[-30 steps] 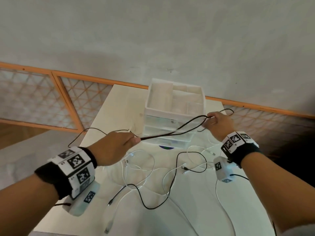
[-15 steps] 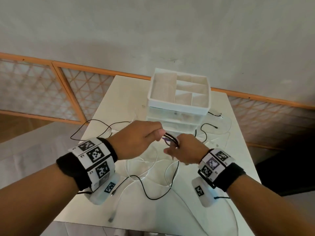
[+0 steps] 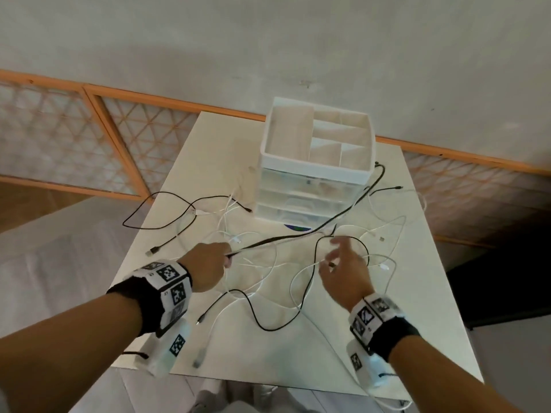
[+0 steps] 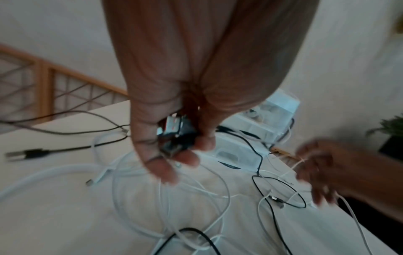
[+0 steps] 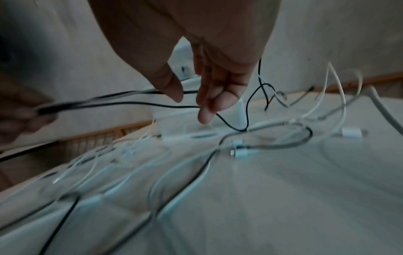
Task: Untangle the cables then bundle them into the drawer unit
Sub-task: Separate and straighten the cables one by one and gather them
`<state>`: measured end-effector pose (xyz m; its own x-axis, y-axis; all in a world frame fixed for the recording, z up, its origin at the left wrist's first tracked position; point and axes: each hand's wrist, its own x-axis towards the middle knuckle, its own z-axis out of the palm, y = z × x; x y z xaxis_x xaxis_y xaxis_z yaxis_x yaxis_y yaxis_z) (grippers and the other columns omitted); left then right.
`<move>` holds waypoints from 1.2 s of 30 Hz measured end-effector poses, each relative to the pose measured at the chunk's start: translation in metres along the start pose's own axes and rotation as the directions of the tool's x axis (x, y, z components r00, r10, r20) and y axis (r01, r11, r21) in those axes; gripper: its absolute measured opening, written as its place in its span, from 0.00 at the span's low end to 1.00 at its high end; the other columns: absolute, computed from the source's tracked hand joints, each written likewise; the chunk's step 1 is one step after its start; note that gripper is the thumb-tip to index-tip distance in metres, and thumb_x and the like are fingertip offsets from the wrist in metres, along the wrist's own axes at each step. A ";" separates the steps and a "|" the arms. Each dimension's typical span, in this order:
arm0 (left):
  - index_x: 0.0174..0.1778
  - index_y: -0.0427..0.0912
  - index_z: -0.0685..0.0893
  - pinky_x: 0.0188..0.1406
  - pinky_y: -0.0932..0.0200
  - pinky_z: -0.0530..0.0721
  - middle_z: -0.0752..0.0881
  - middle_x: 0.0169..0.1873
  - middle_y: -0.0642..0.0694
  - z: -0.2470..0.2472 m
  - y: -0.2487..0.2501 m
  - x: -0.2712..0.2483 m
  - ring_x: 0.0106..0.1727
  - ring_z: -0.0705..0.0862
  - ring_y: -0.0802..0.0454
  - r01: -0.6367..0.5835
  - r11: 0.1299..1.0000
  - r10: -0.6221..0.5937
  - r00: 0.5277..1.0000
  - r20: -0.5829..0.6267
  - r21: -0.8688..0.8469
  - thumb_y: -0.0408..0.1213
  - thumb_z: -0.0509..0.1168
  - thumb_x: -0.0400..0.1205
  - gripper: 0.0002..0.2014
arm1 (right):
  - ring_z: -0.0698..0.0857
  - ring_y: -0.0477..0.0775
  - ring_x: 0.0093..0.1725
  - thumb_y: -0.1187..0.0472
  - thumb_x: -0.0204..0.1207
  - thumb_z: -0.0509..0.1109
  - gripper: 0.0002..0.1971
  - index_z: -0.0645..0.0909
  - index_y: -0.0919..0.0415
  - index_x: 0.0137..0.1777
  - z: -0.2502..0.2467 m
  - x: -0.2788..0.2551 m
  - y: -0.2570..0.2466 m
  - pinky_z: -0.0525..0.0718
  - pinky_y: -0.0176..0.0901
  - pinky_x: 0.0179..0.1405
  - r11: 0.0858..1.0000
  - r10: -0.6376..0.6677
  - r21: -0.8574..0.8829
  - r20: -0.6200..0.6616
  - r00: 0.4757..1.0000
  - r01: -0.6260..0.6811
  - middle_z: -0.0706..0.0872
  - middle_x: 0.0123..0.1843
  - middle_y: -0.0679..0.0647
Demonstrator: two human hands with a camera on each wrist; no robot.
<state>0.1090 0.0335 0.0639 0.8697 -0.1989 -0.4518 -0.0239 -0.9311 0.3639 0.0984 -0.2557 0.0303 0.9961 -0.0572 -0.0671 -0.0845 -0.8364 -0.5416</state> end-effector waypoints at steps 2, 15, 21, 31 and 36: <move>0.51 0.44 0.79 0.36 0.66 0.72 0.83 0.46 0.47 0.002 -0.003 0.001 0.45 0.79 0.49 -0.006 0.983 -0.003 0.999 -0.047 -0.186 0.32 0.52 0.88 0.10 | 0.86 0.56 0.57 0.46 0.75 0.72 0.18 0.75 0.49 0.61 0.020 -0.020 0.009 0.82 0.48 0.59 0.975 0.066 -0.222 0.228 0.972 -0.014 0.83 0.56 0.47; 0.33 0.38 0.79 0.25 0.55 0.72 0.78 0.24 0.44 -0.041 0.047 0.002 0.23 0.72 0.49 -0.113 0.617 -0.046 0.983 -0.179 -0.779 0.43 0.60 0.88 0.18 | 0.82 0.38 0.29 0.58 0.81 0.72 0.05 0.90 0.52 0.46 -0.054 -0.007 -0.041 0.77 0.30 0.35 0.962 -0.259 0.089 0.011 0.966 0.257 0.84 0.26 0.35; 0.45 0.39 0.82 0.35 0.57 0.77 0.92 0.38 0.46 -0.056 0.091 -0.007 0.35 0.79 0.53 -0.310 0.536 0.186 0.951 -0.249 -0.785 0.41 0.56 0.90 0.14 | 0.87 0.51 0.42 0.59 0.82 0.71 0.07 0.91 0.54 0.50 -0.101 -0.007 -0.100 0.84 0.43 0.44 0.865 -0.427 0.257 -0.076 0.901 0.431 0.91 0.42 0.49; 0.43 0.38 0.77 0.46 0.45 0.78 0.71 0.23 0.47 -0.049 0.074 -0.021 0.28 0.75 0.46 -0.121 0.343 0.272 0.962 -0.025 -0.931 0.44 0.53 0.91 0.17 | 0.85 0.40 0.42 0.60 0.81 0.72 0.06 0.91 0.56 0.49 -0.121 0.014 -0.091 0.75 0.17 0.40 0.916 -0.178 0.300 -0.294 0.939 0.268 0.92 0.43 0.48; 0.46 0.40 0.80 0.44 0.46 0.83 0.72 0.27 0.49 -0.043 0.060 -0.025 0.29 0.75 0.51 -0.077 0.487 0.304 0.949 0.086 -0.870 0.46 0.55 0.90 0.15 | 0.80 0.45 0.32 0.58 0.80 0.73 0.09 0.85 0.44 0.40 -0.124 0.021 -0.085 0.75 0.20 0.32 0.901 -0.080 0.366 -0.385 0.919 0.232 0.88 0.35 0.57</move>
<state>0.1068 -0.0044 0.1325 0.7756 -0.4980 -0.3880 0.3501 -0.1722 0.9208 0.1301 -0.2534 0.1794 0.9321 -0.1962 0.3044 0.1453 -0.5672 -0.8106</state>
